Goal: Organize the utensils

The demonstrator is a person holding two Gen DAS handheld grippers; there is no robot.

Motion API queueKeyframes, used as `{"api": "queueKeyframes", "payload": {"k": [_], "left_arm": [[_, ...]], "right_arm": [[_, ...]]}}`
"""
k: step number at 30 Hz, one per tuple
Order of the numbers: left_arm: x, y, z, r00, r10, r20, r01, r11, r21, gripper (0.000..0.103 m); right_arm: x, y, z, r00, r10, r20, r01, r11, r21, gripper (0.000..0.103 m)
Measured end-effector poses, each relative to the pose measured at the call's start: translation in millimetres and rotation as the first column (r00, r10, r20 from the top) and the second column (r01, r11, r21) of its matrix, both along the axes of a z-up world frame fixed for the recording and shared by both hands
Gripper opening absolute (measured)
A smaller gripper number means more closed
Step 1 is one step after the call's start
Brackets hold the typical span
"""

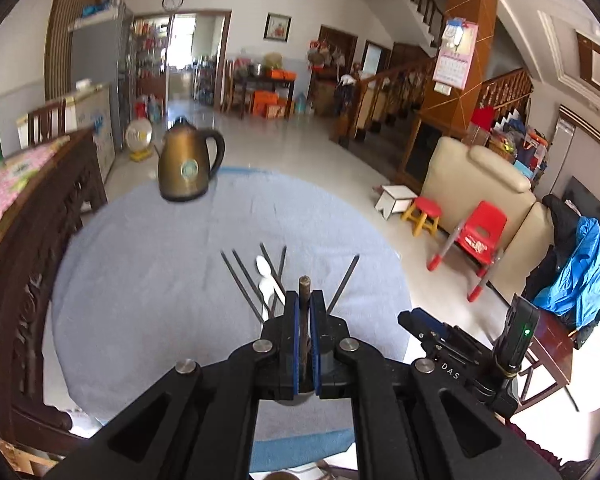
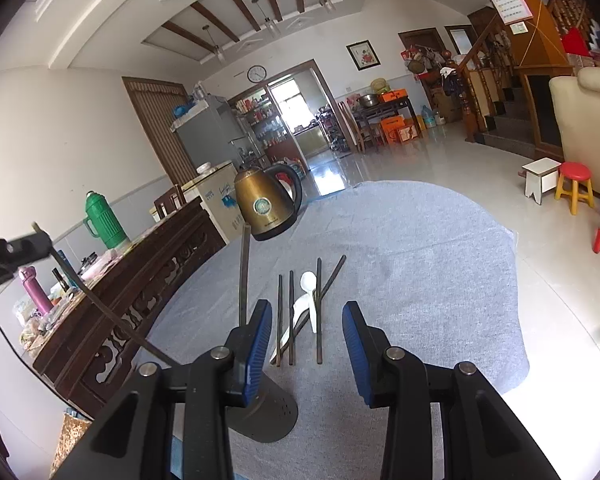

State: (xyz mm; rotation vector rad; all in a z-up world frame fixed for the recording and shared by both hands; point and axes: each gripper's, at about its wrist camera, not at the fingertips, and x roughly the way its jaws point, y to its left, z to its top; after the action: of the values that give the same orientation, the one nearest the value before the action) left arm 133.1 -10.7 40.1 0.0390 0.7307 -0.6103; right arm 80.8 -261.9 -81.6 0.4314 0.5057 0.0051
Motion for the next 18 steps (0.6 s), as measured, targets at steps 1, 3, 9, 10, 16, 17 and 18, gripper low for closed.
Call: {"api": "queueKeyframes", "payload": {"k": [1,3,9,10,16,17,18], "left_arm": [[2,0,-2,1.0,-0.008,-0.003,0.008,1.0,-0.007,0.005],[4,2,-1,1.0,-0.007,0.013,0.007,1.0,-0.016,0.005],[14,22,6,0.997,0.031,0.067,-0.024,0.994,-0.104,0.027],[19,26,5,0.997,0.047,0.068,-0.039,0.993,-0.115,0.028],[57,63,-13,0.988,0.155,0.007,-0.151,0.974,-0.169,0.028],[64,69,-18,0.986,0.168,-0.004,-0.167,0.971,-0.171,0.028],[70,75,-22,0.983,0.18,-0.017,-0.18,0.968,-0.175,0.028]], "right_arm": [[1,0,-1,1.0,0.003,-0.005,-0.003,1.0,0.006,0.04],[3,-1,-4,1.0,0.004,-0.015,-0.004,1.0,0.014,0.04],[10,-7,-18,0.999,-0.01,-0.051,0.011,1.0,0.023,0.04],[11,-7,-20,0.998,-0.011,-0.057,0.012,1.0,0.023,0.04],[22,-12,-39,0.994,-0.015,-0.106,0.019,0.999,0.04,0.04],[25,-13,-42,0.993,-0.015,-0.117,0.02,0.999,0.04,0.04],[28,-15,-45,0.992,-0.014,-0.128,0.019,0.999,0.041,0.04]]}}
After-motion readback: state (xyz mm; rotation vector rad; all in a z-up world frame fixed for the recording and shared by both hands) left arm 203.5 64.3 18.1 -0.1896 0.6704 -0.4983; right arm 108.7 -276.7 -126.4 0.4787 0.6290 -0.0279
